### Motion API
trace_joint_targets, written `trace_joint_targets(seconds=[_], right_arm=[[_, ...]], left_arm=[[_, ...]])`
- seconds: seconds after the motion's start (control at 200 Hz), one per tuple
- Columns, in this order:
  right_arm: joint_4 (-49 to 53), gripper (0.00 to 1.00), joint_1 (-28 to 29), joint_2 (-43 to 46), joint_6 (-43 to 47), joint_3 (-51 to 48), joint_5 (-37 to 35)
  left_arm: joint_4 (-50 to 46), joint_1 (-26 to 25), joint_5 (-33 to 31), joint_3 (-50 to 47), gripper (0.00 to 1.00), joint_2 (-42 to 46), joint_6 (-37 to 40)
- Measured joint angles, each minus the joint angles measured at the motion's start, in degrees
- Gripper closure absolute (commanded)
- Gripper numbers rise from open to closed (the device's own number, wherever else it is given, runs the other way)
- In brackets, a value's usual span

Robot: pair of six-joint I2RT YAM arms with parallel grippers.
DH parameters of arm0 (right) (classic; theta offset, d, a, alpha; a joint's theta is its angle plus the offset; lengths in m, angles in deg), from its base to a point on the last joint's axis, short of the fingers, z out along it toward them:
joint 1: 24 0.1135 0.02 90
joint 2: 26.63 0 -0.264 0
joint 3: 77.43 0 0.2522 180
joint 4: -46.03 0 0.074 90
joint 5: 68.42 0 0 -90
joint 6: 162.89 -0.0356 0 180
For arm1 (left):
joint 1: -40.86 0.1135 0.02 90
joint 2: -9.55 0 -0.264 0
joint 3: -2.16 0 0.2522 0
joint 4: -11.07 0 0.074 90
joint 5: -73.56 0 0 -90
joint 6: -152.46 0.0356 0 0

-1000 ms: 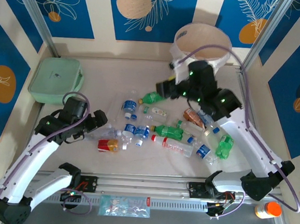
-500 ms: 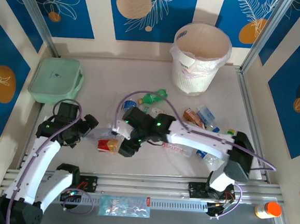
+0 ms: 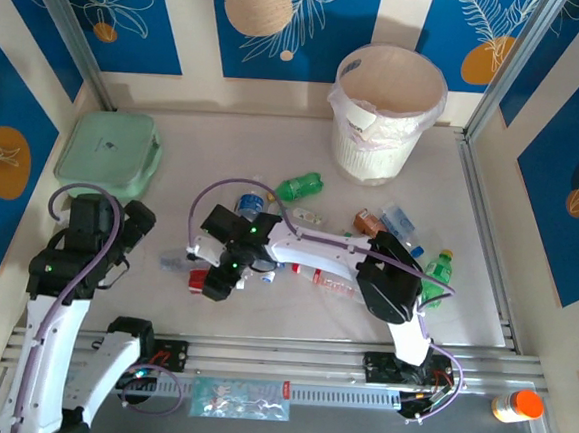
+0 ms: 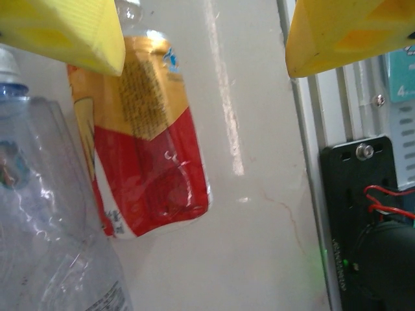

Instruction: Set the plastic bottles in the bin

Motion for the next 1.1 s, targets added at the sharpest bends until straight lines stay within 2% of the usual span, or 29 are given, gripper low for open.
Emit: trace_joint_targets(seconds=[0.525,1.1], right_arm=[[-0.11,0.34,0.11,-5.88,0.04,4.85,-0.55],[-2.4,0.35,2.86,-4.28,3.21,2.49,-7.37]], left_arm=[[1.31,0.0,-0.79,-3.98,0.01,-0.61,0.35],[2.49,-0.02,1.09,-4.59,0.01,-1.25,1.49]])
